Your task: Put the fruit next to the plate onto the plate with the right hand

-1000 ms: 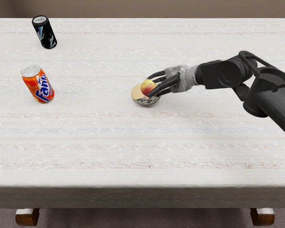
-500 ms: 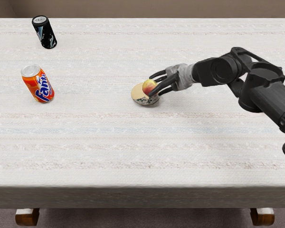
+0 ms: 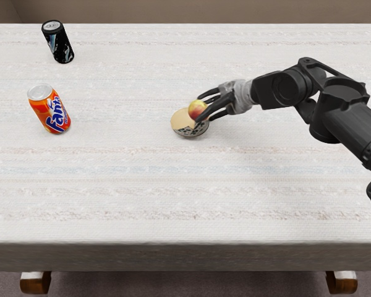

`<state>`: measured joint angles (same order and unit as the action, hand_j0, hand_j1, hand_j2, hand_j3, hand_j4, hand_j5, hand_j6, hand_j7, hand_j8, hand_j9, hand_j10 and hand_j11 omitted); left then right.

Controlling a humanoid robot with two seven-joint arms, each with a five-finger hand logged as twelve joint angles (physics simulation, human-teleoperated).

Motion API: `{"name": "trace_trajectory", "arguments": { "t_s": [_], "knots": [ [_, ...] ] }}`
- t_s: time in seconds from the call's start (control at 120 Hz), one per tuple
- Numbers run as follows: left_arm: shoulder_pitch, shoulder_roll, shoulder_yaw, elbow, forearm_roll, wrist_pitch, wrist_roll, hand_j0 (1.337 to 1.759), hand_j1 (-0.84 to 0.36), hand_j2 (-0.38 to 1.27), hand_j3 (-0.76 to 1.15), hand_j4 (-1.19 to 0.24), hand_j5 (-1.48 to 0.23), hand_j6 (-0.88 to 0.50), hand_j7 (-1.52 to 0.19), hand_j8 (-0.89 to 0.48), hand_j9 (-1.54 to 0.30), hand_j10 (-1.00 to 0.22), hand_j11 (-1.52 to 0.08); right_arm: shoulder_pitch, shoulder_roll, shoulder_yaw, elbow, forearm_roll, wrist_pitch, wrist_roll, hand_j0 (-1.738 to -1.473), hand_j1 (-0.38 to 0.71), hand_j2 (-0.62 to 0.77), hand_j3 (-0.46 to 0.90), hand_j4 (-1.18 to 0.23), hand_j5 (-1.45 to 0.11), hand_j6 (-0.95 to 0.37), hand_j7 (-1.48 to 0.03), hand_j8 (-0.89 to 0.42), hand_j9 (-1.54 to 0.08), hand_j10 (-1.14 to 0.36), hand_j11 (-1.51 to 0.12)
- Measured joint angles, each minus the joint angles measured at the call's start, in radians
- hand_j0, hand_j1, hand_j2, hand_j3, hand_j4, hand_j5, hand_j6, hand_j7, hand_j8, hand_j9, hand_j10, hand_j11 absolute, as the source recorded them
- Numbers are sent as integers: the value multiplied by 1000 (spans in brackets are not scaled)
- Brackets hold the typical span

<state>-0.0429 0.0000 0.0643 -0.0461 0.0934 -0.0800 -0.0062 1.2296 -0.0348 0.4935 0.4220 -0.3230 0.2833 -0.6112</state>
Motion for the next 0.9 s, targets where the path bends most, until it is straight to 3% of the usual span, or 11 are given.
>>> {"name": "trace_trajectory", "arguments": {
  "t_s": [0.058, 0.083, 0.192, 0.283, 0.508, 0.625, 0.758, 0.9],
  "knots": [
    [0, 0, 0, 0, 0, 0, 0, 1658, 346, 1, 0, -3, -3, -3, -3, -3, -3, -3, -3, 0, 0, -6, -1, -1, -8, 0, -1655, 385, 543, 0, -700, -1166, -376, -1075, -378, -1142, -795, -1150],
    [0, 0, 0, 0, 0, 0, 0, 1658, 346, 1, 0, -3, -3, -3, -3, -3, -3, -3, -3, 1, 0, -9, -1, -2, -13, 0, -1656, 356, 474, 0, -672, -1090, -377, -1009, -379, -1068, -748, -1075],
    [0, 0, 0, 0, 0, 0, 0, 1658, 346, 1, 0, -3, -3, -3, -3, -3, -3, -3, -3, 6, 0, -48, -1, -5, -41, 0, -1657, 103, 272, 0, -426, -681, -253, -634, -254, -668, -471, -673],
    [0, 0, 0, 0, 0, 0, 0, 1658, 347, 1, 0, -3, -3, -3, -3, -3, -3, -3, -3, 9, 1, -70, -2, -5, -53, 0, -1657, -60, 173, 0, -272, -435, -161, -405, -162, -427, -300, -429],
    [0, 0, 0, 0, 0, 0, 0, 1658, 347, 1, 0, -3, -3, -3, -3, -3, -3, -3, -3, 1, -15, -80, 3, 4, 4, 0, -1658, -253, 57, 0, -90, -144, -53, -134, -54, -142, -100, -143],
    [0, 0, 0, 0, 0, 0, 0, 1658, 347, 1, 0, -3, -3, -3, -3, -3, -3, -3, -3, -69, -182, 28, 26, 136, 218, 0, -1658, -295, 32, 0, -52, -82, -31, -76, -31, -80, -57, -81],
    [0, 0, 0, -1, 0, 0, 0, 1658, 347, 1, 0, -3, -3, -3, -3, -3, -3, -3, -3, -176, -452, 132, 170, 309, 297, 0, -1658, -321, 17, 0, -26, -42, -14, -39, -15, -42, -28, -42],
    [0, 0, 0, -1, 0, 0, 0, 1658, 347, 1, 0, -3, -3, -3, -3, -3, -3, -3, -3, -216, -553, 163, 223, 364, 320, 0, -1658, -335, 9, 0, -11, -21, -5, -20, -5, -21, -13, -21]
  ]
}}
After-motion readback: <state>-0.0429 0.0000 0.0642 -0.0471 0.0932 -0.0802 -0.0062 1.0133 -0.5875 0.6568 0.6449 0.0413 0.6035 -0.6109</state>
